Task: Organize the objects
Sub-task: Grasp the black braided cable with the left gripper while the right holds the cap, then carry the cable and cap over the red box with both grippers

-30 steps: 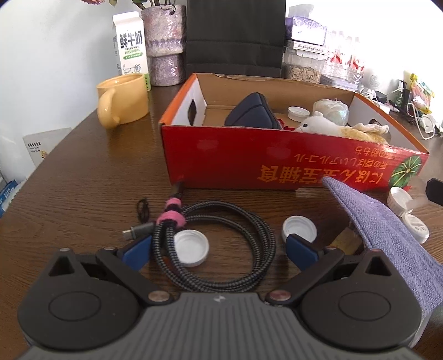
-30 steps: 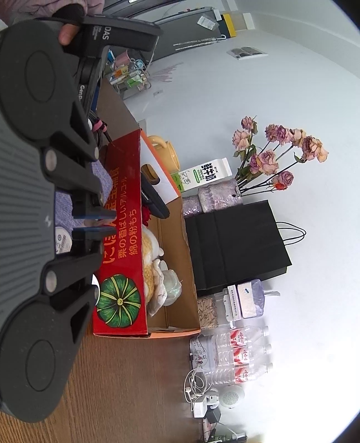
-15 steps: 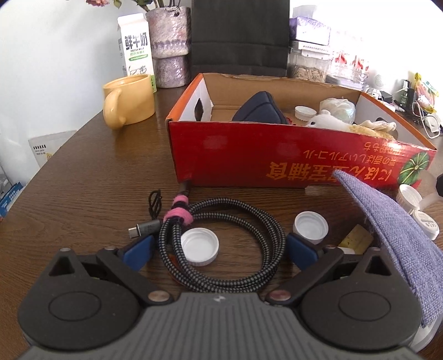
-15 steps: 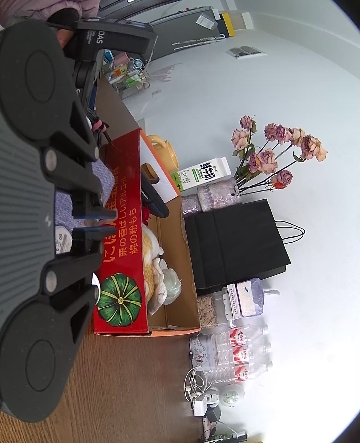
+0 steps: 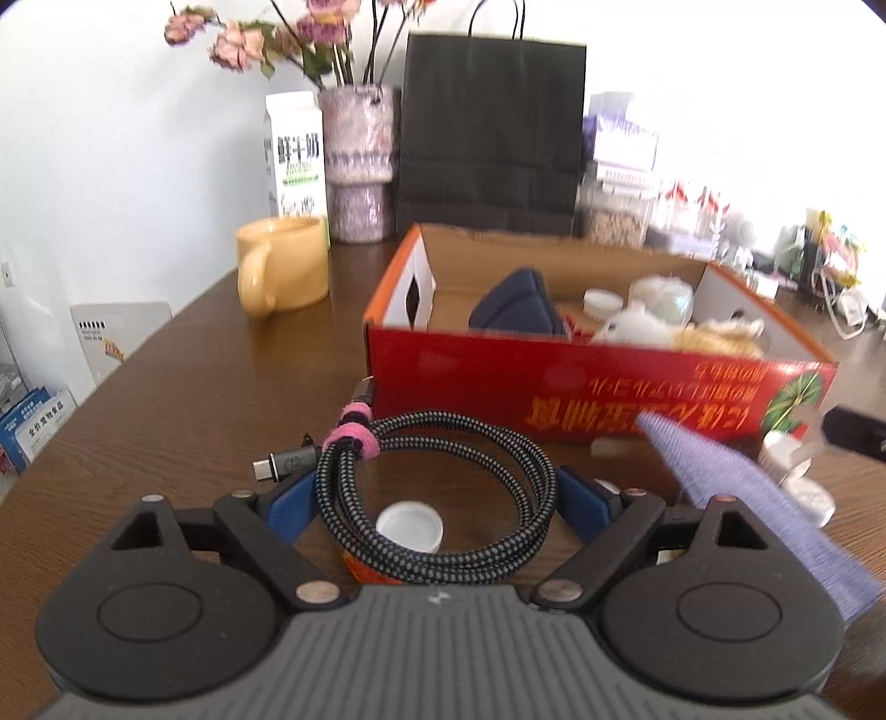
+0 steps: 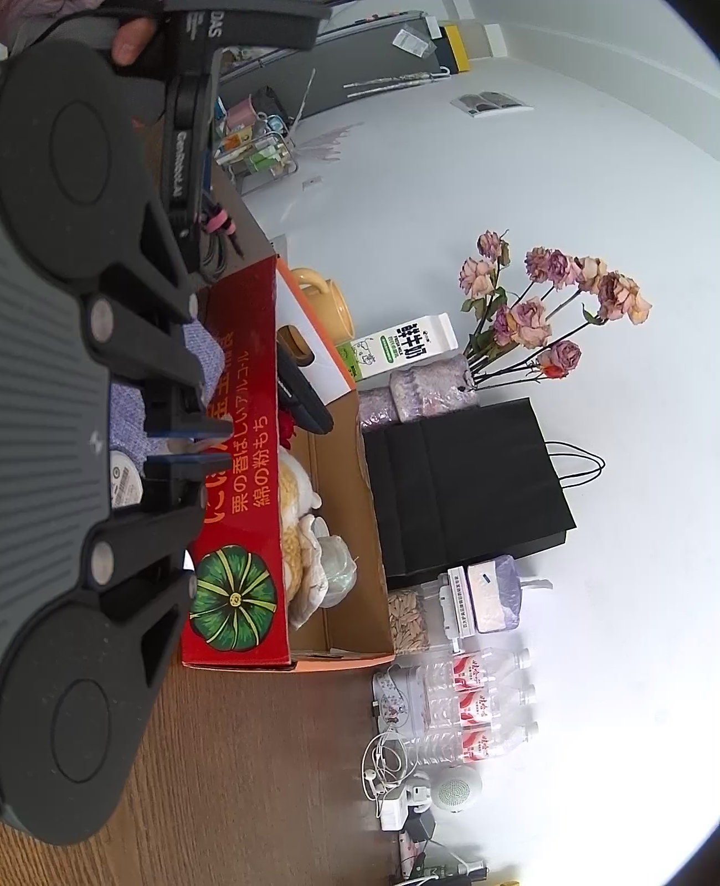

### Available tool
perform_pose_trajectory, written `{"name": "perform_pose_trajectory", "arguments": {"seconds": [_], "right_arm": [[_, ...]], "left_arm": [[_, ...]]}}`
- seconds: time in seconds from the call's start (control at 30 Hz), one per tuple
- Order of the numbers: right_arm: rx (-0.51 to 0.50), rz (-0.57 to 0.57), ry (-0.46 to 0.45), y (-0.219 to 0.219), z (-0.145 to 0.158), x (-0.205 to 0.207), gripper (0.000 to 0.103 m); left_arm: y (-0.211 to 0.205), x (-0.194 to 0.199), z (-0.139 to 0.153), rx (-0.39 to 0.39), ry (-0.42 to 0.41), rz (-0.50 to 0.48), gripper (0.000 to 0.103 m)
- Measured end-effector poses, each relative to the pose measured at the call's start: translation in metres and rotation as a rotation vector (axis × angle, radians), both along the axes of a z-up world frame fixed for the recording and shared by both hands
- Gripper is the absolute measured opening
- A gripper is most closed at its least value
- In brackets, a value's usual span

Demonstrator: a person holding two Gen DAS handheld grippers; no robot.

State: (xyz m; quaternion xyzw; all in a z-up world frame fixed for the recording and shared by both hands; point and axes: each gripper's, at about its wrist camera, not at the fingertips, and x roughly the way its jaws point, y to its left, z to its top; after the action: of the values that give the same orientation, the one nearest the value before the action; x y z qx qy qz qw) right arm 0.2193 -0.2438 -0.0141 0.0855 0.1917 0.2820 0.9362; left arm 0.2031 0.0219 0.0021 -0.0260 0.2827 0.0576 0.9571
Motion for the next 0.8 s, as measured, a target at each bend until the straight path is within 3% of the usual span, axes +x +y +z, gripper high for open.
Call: {"name": "perform_pose_trajectory", "arguments": {"seconds": [0.4,0.8], "right_arm": [[-0.037,-0.003,-0.073,0.013,0.031,0.0,0.004],[-0.058,0.0,-0.147,0.039,0.063,0.041,0.004]], "left_arm": [[-0.012,0.003,0.048,-0.012,-0.155,-0.055,0.091],[-0.036,0.046,0.077,-0.02,-0.239,-0.102,0.091]]}}
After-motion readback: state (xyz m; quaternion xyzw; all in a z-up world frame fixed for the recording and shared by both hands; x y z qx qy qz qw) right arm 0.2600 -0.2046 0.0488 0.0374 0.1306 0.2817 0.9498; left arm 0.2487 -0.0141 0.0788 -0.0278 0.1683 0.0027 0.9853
